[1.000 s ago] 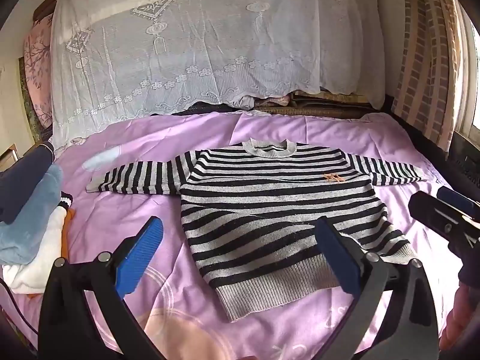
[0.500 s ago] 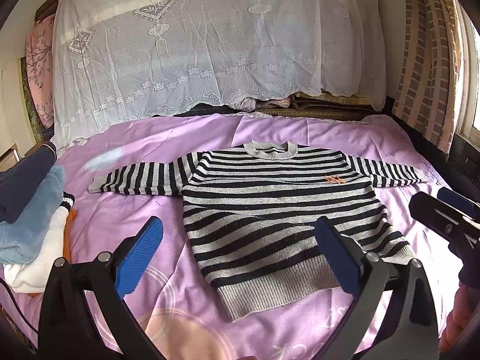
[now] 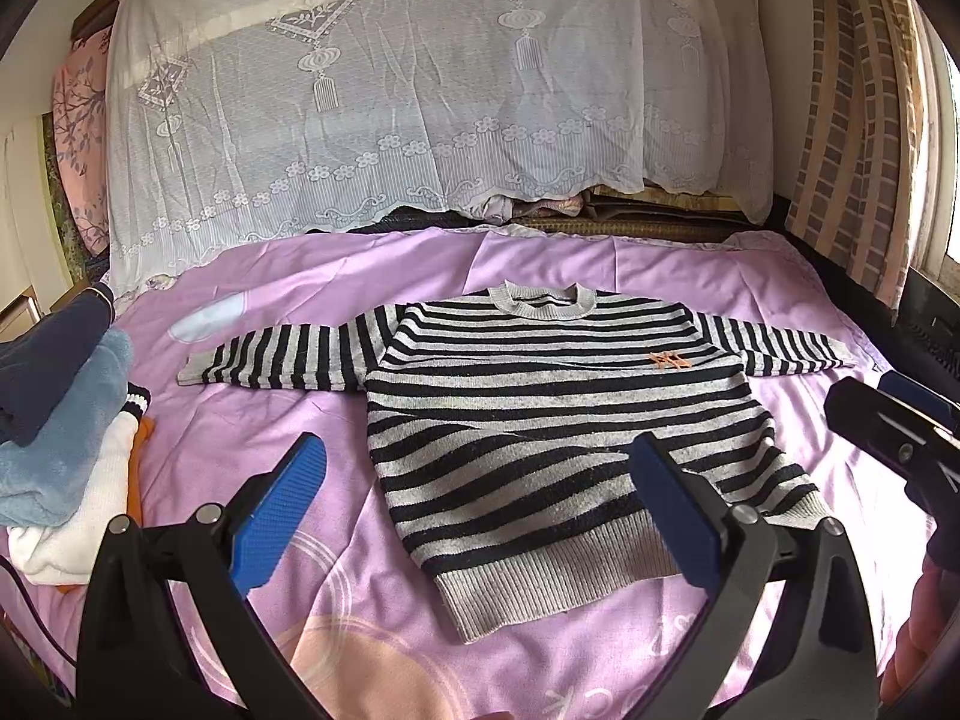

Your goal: Fold small clothes

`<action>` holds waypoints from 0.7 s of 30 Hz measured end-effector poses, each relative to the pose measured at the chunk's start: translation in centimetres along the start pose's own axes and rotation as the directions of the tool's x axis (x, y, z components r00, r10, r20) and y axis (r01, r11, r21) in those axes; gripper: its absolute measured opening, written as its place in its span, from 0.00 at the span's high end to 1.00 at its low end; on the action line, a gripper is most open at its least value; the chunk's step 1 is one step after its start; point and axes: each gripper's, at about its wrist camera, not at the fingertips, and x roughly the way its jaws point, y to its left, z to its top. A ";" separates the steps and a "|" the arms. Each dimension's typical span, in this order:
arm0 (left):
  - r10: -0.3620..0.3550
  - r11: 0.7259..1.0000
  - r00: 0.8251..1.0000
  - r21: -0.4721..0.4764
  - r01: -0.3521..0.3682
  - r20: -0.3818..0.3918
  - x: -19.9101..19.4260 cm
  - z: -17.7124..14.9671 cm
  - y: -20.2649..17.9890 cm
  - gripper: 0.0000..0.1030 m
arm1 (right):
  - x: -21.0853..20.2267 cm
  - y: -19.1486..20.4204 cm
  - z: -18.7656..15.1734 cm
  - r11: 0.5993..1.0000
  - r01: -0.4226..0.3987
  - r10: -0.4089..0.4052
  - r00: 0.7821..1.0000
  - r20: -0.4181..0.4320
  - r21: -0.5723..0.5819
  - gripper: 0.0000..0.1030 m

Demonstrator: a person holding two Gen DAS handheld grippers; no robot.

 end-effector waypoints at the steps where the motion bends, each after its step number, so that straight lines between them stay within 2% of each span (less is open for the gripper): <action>1: -0.001 1.000 1.000 0.000 0.001 0.000 0.0 0.0 0.0 0.04 | 0.0 0.0 0.0 1.000 0.000 0.000 1.000 -0.001 0.000 0.03; 21: 0.000 1.000 1.000 -0.002 0.000 0.000 0.0 0.0 -0.1 0.04 | -0.1 0.1 0.2 1.000 0.000 0.000 1.000 0.002 0.001 0.03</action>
